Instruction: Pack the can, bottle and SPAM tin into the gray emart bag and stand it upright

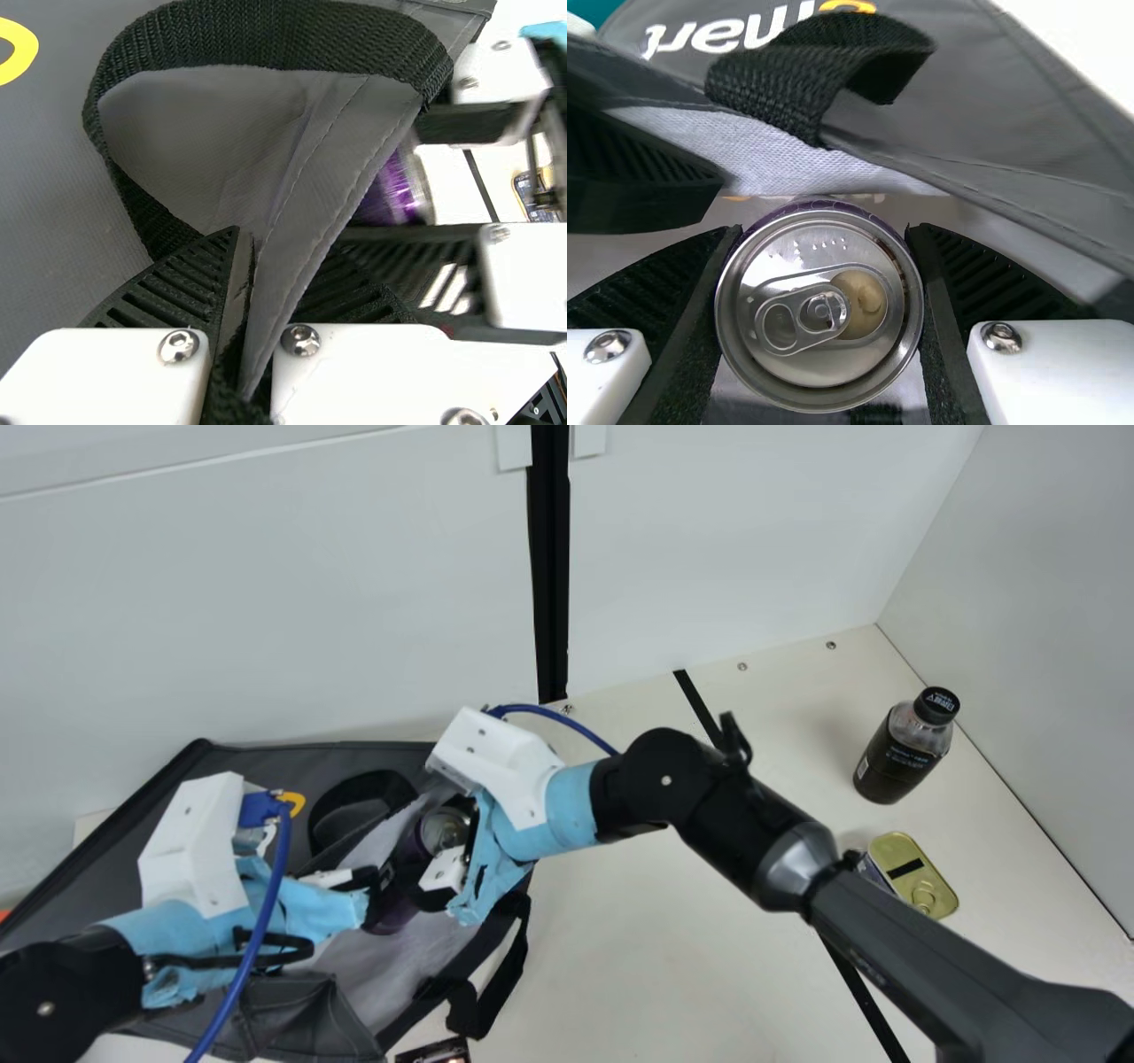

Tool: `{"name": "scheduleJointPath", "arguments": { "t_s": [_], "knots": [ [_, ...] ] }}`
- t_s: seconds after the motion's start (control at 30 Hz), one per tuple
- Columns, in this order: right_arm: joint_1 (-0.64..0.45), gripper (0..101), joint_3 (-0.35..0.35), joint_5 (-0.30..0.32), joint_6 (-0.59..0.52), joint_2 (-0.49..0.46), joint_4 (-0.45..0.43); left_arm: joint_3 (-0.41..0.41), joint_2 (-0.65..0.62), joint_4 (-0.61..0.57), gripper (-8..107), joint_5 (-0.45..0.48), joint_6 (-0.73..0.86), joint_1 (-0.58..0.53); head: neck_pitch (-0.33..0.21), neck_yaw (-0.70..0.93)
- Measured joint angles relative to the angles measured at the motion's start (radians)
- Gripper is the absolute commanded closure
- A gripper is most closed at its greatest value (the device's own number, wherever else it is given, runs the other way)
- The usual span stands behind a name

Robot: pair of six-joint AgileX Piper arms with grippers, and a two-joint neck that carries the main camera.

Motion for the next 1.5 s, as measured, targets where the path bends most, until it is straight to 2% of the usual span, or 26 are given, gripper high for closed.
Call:
{"name": "scheduleJointPath", "arguments": {
  "t_s": [0.5,1.0,1.43,1.5],
  "knots": [
    [0.051,101,-0.048,-0.037,-0.011,0.103,-0.021,0.000,0.000,0.000,107,0.000,0.000,0.000,0.000,0.000],
    [0.044,51,-0.064,-0.030,-0.020,0.112,-0.027,0.000,0.000,0.000,107,0.000,0.000,0.000,0.000,0.000],
    [0.027,8,-0.033,-0.016,-0.028,0.070,-0.027,0.000,0.000,0.000,107,0.000,0.000,0.000,0.000,0.002],
    [0.025,6,-0.029,-0.014,-0.031,0.064,-0.028,0.000,0.000,0.000,107,0.000,0.000,0.000,0.000,0.002]
  ]
}}
